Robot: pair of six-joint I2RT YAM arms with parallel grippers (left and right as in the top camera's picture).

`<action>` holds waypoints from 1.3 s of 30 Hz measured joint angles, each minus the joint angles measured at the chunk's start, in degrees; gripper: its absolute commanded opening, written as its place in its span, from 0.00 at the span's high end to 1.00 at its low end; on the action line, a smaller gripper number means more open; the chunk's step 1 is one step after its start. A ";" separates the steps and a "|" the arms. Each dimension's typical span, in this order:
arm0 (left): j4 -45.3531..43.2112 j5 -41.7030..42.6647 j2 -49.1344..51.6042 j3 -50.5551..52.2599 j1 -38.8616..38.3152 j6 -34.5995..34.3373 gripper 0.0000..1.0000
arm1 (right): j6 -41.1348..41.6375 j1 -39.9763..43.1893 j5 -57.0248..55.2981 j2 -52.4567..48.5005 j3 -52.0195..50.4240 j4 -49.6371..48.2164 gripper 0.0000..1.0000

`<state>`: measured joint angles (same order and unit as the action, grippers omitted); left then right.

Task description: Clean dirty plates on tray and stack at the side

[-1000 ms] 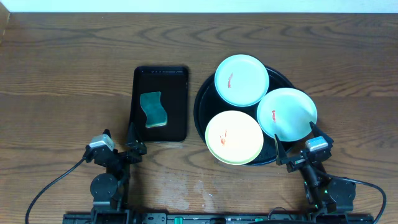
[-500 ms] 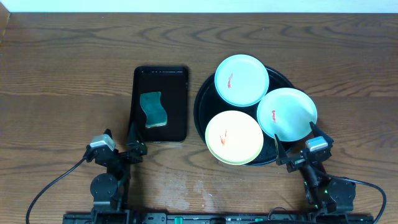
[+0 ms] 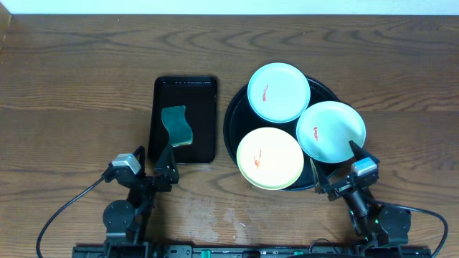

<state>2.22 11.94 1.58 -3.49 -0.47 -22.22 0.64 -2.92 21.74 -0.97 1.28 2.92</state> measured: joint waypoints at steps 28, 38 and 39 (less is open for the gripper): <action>49.96 1.66 63.56 -55.93 -0.44 4.17 0.29 | 5.18 0.00 10.12 -65.57 66.45 46.10 0.01; 44.06 -6.64 83.08 -55.95 -8.72 1.05 0.28 | 5.88 0.00 12.02 -67.01 66.45 49.07 0.07; 42.38 -7.50 85.24 -55.95 -9.35 0.55 0.28 | 5.88 0.00 12.13 -67.01 66.45 49.11 0.07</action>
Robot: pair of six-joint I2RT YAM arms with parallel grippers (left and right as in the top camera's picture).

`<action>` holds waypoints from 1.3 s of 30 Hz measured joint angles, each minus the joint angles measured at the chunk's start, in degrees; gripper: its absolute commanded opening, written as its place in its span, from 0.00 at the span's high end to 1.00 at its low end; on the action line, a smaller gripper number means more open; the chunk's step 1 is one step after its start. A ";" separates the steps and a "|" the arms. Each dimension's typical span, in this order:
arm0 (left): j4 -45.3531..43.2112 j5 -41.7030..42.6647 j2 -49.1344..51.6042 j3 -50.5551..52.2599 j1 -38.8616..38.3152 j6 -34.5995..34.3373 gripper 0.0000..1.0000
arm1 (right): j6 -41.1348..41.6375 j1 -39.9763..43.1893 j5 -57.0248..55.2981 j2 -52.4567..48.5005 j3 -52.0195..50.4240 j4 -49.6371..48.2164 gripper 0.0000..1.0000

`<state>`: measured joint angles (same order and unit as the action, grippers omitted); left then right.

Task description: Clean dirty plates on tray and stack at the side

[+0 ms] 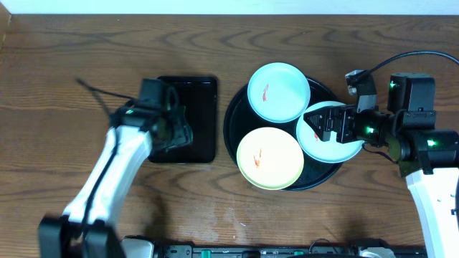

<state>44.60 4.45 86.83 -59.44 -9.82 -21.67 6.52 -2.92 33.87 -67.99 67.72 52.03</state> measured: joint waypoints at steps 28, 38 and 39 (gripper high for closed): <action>-2.62 -0.37 8.48 -1.01 -1.79 0.39 0.38 | 0.02 0.00 0.24 0.00 0.00 1.70 0.10; -11.74 -10.19 7.82 -0.87 -2.08 0.92 0.37 | 0.02 0.00 0.24 0.00 0.00 2.69 0.10; -11.89 -10.62 8.02 -0.87 -2.08 0.90 0.37 | 0.02 0.00 0.22 0.00 0.00 2.97 0.09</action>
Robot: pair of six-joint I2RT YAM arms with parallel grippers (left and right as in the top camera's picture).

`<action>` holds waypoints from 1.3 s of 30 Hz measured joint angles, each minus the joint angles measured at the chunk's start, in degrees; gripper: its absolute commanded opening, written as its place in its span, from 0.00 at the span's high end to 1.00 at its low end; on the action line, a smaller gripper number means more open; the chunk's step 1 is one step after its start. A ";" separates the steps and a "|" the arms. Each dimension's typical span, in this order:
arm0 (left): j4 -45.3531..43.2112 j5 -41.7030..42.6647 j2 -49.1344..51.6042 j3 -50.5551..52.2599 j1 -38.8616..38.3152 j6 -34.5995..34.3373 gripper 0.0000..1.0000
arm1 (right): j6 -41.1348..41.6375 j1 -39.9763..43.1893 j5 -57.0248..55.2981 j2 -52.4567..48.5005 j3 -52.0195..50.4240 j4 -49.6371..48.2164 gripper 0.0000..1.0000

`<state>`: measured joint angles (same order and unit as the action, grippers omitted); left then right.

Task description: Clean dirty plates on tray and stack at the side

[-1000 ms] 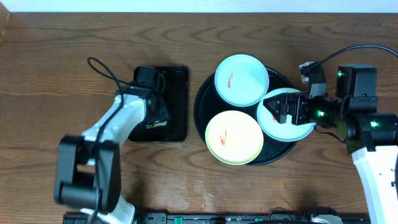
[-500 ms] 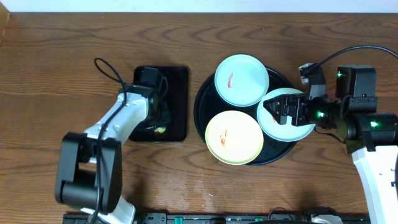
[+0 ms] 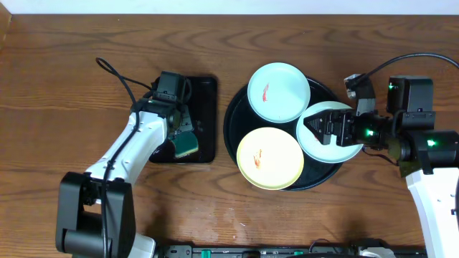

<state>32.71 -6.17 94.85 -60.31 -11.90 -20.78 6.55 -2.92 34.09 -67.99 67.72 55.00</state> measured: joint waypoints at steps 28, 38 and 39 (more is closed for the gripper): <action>-1.44 10.62 6.27 -0.48 0.00 2.67 0.36 | 0.00 -0.02 -3.26 0.00 -0.22 4.81 0.18; -0.85 11.19 6.27 -0.15 0.00 2.12 0.63 | 0.28 -5.35 -8.35 -0.13 -12.37 2.27 0.24; -1.25 11.26 6.29 0.00 0.02 1.53 0.72 | 0.28 -5.73 -8.48 -0.17 -13.29 1.86 0.24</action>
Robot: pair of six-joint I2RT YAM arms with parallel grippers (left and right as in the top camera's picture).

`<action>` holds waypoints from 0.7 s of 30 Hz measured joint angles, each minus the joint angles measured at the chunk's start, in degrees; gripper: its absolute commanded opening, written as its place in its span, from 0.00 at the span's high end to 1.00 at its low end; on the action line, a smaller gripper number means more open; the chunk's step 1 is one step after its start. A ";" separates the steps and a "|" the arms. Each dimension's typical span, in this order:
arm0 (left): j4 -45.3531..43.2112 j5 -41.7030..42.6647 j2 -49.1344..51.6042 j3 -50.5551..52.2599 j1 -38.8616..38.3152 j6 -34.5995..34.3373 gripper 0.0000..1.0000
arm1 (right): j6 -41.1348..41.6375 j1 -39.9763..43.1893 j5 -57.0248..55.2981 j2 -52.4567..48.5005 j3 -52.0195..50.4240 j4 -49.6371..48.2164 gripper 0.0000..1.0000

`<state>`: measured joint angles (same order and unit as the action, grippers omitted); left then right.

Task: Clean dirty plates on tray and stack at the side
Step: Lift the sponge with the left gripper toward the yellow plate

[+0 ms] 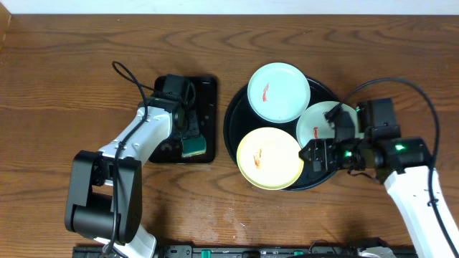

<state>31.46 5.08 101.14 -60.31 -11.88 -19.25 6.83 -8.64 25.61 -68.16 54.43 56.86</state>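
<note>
A round black tray [240, 107] holds three plates, each with a red smear: a pale blue one [278, 91] at the back, a yellow one [269, 158] in front and a pale green one [319, 122] on the right. My right gripper [313, 153] sits low at the green plate's front rim, between it and the yellow plate, and looks open. A green sponge [192, 147] lies in the black rectangular tray [204, 93]. My left gripper [189, 135] is down on the sponge's upper end and looks shut on it.
Brown wooden table [72, 72] all around. The rectangular tray stands just left of the round one, with a narrow gap between them. Cables trail from both arms. The table's back edge runs along the top of the view.
My right gripper has come from over the middle of the green plate to its front-left rim, the arm now reaching from lower right. The left gripper and the sponge have shifted slightly right in the rectangular tray.
Both arms were folded at the front edge, and the sponge lay flat in the rectangular tray. Then the left arm reached over the sponge and the right hovered over the green plate. The left came down on the sponge, which has shifted. The right is now at the plate's rim.
</note>
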 measured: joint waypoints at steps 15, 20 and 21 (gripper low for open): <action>2.67 2.78 0.48 -0.15 -0.02 -2.05 0.39 | 0.00 -1.18 -1.90 -0.04 -2.84 -4.44 0.23; 5.42 5.07 0.44 -0.15 0.02 -2.75 0.40 | 0.00 -1.18 -2.08 -0.04 -2.91 -4.92 0.23; 5.49 5.25 0.44 -0.15 0.02 -2.99 0.42 | 0.00 -1.18 -2.08 -0.04 -2.93 -4.96 0.23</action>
<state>36.95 10.33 101.58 -60.47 -11.86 -22.24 6.83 -9.82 23.53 -68.20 51.51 51.90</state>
